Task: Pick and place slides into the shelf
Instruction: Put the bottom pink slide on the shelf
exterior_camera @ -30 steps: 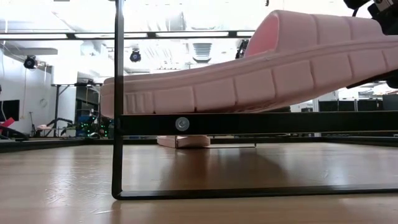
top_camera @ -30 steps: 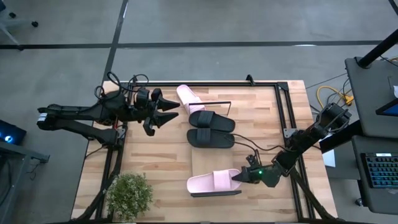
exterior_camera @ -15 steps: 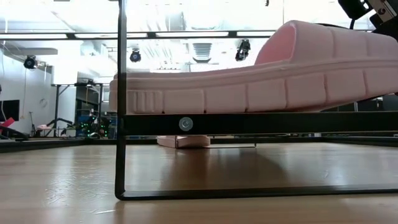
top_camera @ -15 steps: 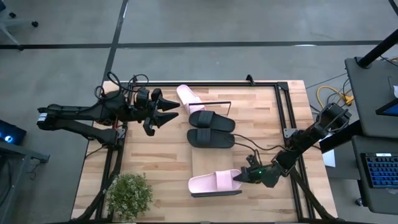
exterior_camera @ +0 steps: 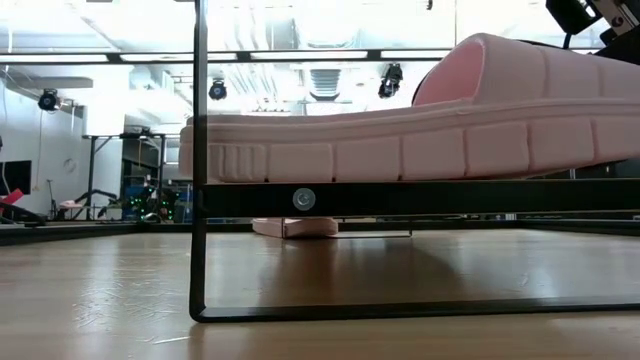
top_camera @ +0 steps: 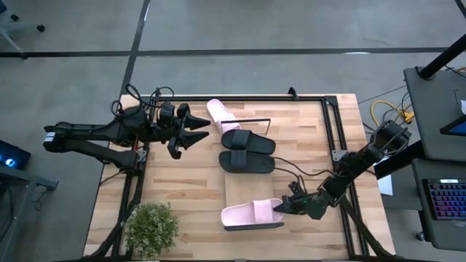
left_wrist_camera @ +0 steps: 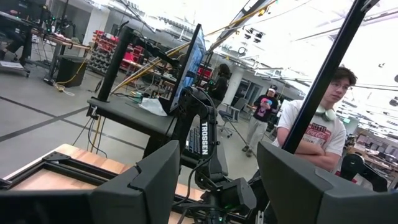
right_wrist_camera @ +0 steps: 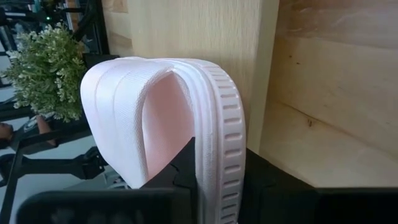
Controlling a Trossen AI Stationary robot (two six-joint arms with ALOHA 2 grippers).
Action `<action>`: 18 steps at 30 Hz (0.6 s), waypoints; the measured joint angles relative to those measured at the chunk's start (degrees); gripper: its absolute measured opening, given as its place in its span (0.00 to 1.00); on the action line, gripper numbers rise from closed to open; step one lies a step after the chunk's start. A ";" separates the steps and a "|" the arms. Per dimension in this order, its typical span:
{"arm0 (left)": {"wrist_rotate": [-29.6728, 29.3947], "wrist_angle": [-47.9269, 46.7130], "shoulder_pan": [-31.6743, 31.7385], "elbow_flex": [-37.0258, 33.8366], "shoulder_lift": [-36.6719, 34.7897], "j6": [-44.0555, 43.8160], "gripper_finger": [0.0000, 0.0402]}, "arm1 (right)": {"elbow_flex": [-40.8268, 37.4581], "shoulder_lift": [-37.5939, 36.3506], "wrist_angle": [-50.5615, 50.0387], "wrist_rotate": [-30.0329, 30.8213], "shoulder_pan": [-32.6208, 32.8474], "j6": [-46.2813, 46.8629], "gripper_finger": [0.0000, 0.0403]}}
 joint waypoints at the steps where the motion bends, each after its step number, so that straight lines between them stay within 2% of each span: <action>1: -0.01 0.00 0.00 0.00 0.00 0.00 0.50 | 0.00 0.00 -0.02 0.02 0.00 -0.07 0.14; 8: 0.00 -0.01 0.00 0.00 0.00 0.00 0.50 | 0.00 0.00 -0.02 0.02 0.02 -0.97 0.16; 18: 0.07 -0.01 0.00 -0.01 0.00 0.00 0.50 | -0.02 0.02 -1.27 -0.04 0.02 -0.79 0.36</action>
